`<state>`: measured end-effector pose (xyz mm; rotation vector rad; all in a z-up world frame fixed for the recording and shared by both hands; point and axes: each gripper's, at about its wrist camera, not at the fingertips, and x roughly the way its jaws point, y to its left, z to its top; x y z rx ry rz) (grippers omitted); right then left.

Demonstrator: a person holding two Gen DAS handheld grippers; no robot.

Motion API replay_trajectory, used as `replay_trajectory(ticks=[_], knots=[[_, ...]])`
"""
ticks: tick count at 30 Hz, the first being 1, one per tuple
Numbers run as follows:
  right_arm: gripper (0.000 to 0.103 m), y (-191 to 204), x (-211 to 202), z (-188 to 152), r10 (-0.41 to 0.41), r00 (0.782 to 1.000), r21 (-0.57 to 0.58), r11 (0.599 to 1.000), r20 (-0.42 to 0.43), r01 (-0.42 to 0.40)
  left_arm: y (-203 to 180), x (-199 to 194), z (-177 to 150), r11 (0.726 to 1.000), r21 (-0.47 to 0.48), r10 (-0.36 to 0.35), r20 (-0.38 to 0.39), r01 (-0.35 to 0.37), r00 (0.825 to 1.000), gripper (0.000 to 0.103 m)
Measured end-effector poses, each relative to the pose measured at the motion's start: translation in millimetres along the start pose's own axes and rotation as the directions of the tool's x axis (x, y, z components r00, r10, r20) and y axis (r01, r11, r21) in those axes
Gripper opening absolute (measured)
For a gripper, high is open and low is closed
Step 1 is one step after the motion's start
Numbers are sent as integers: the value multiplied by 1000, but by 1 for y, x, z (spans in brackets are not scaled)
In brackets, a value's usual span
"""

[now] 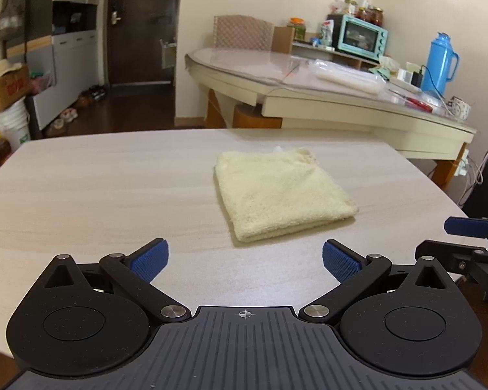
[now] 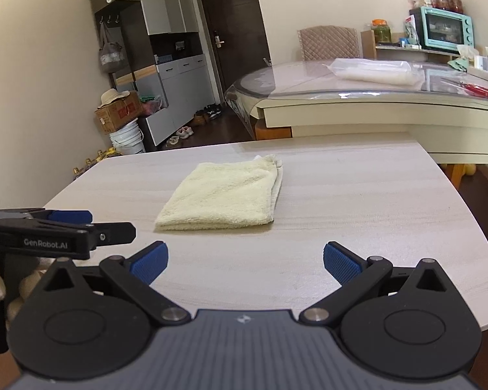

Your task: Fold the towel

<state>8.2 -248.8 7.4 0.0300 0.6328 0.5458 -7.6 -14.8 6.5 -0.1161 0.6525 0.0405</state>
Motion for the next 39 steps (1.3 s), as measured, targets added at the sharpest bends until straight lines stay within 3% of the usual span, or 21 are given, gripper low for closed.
replay_trajectory(ticks=[11,39], knots=[[103,0,10,2,-46,998,-37,998,-32,44,-3,11,2,999,-18,-40,-18,40,999,103],[103,6,28,4,-84,995,-64,995,-62,80,-11,19,1,998,18,-54,-6,54,999,103]])
